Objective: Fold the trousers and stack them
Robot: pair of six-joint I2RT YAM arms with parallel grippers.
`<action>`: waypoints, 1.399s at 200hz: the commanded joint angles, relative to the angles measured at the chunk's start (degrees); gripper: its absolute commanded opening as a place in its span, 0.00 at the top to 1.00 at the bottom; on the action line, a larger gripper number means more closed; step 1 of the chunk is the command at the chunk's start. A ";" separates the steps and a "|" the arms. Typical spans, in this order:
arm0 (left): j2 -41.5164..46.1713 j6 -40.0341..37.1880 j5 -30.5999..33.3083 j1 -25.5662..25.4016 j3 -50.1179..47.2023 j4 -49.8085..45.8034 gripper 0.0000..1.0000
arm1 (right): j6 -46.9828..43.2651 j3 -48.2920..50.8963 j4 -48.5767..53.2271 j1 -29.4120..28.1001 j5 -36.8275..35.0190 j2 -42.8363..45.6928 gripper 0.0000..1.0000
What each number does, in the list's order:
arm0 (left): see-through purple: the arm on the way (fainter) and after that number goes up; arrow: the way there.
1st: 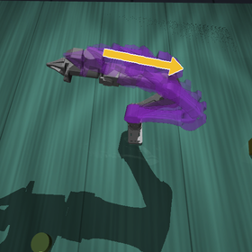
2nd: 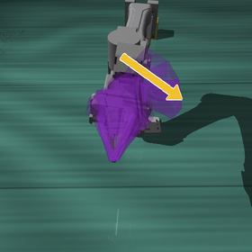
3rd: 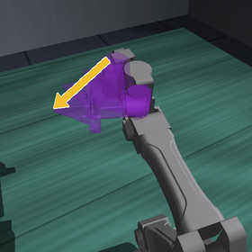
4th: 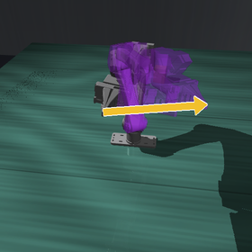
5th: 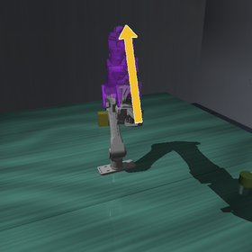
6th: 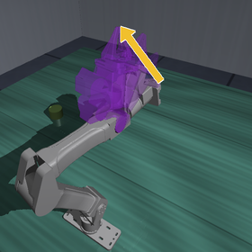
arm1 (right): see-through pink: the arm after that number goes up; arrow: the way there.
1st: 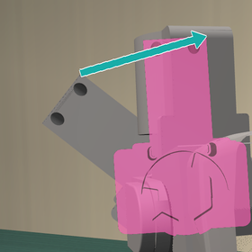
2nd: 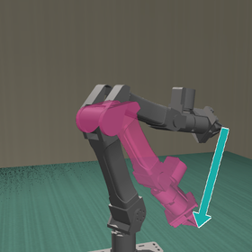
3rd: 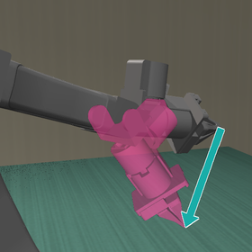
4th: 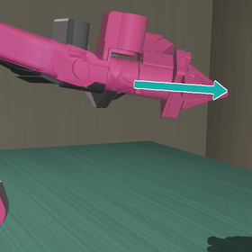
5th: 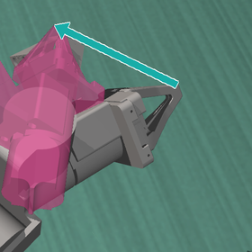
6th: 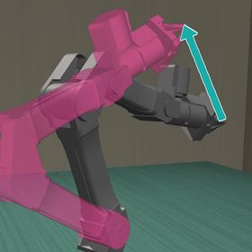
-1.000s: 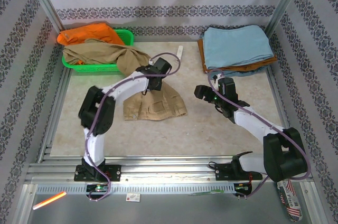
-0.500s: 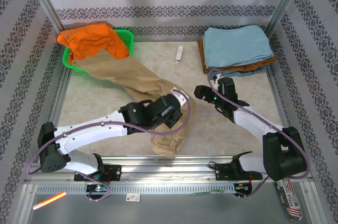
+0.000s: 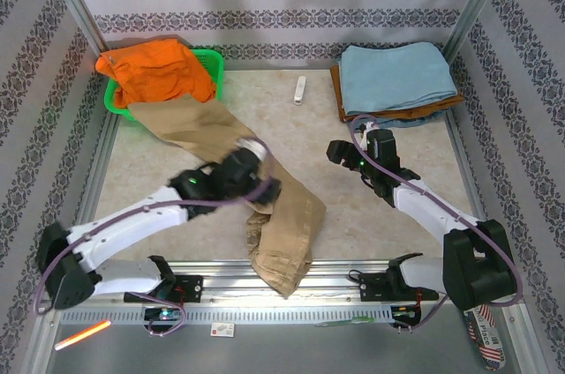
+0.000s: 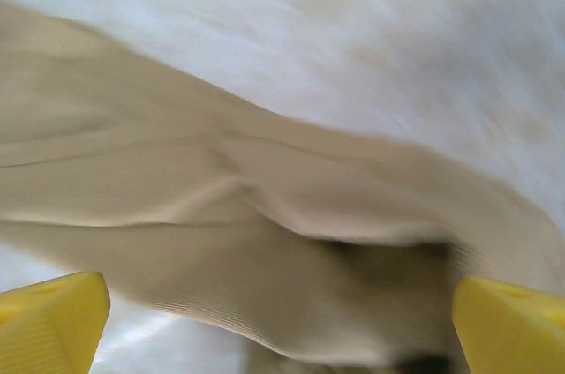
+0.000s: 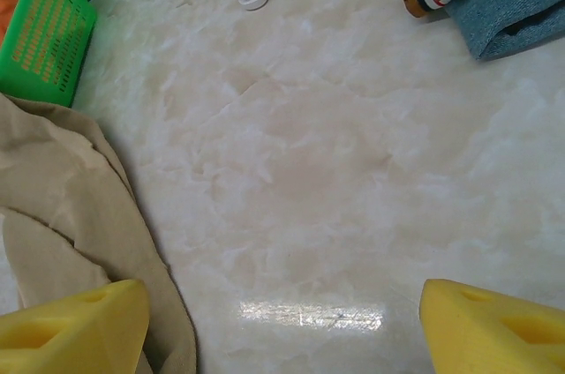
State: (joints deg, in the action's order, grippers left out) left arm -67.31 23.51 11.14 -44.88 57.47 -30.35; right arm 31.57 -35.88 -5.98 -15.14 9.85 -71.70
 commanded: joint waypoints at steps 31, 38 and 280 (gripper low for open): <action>4.06 13.46 1.69 34.33 -0.19 3.17 0.00 | 0.14 -0.24 0.01 0.01 -0.27 0.07 0.20; 2.14 14.02 0.13 38.02 0.07 4.90 0.00 | 0.03 -0.33 0.00 -0.07 -0.24 0.00 0.20; -26.77 15.30 -19.43 53.26 -2.73 39.34 1.00 | -0.88 -0.68 0.86 -0.31 -1.50 0.40 0.21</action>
State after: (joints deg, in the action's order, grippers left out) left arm -100.57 40.56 -8.16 10.04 54.17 7.29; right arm 31.31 -35.88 -5.30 -15.16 9.47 -71.77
